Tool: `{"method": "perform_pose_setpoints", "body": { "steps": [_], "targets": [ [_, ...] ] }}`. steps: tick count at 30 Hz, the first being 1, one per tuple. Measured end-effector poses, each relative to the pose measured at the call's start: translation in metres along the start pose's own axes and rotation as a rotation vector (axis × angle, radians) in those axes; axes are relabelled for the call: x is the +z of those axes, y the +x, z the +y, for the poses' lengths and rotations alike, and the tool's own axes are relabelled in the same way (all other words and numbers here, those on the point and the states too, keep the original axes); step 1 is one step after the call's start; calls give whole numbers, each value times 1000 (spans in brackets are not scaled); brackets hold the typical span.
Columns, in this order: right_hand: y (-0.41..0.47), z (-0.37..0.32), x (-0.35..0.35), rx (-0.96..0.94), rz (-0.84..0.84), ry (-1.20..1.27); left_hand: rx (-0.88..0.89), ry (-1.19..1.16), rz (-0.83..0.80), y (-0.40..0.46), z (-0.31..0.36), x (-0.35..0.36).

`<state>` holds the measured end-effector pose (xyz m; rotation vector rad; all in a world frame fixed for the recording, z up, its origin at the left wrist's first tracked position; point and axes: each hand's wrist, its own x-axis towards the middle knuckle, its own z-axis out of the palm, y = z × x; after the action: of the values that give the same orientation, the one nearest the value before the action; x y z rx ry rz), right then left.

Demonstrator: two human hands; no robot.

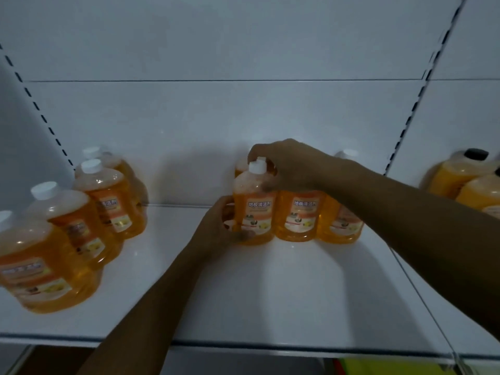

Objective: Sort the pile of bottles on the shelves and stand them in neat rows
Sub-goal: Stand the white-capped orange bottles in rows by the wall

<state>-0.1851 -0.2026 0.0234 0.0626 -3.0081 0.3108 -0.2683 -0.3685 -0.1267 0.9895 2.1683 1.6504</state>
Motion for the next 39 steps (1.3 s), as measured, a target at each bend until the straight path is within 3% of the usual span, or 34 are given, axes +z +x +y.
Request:
{"method": "perform_pose_setpoints", "body": {
  "steps": [22,27,31,35,39],
  "targets": [
    [12,-10,9,-34,32,-160,-24,242,98,9,-21,0],
    [8,-13,11,-3,14,-262,-74,492,64,-4,-9,0],
    [11,-36,16,-77,141,-376,-140,517,189,-38,-6,-10],
    [28,-94,39,-278,272,-145,-181,537,398,-80,2,-37],
    [47,-155,68,-427,175,361,-92,507,634,-132,8,-73]
  ]
}}
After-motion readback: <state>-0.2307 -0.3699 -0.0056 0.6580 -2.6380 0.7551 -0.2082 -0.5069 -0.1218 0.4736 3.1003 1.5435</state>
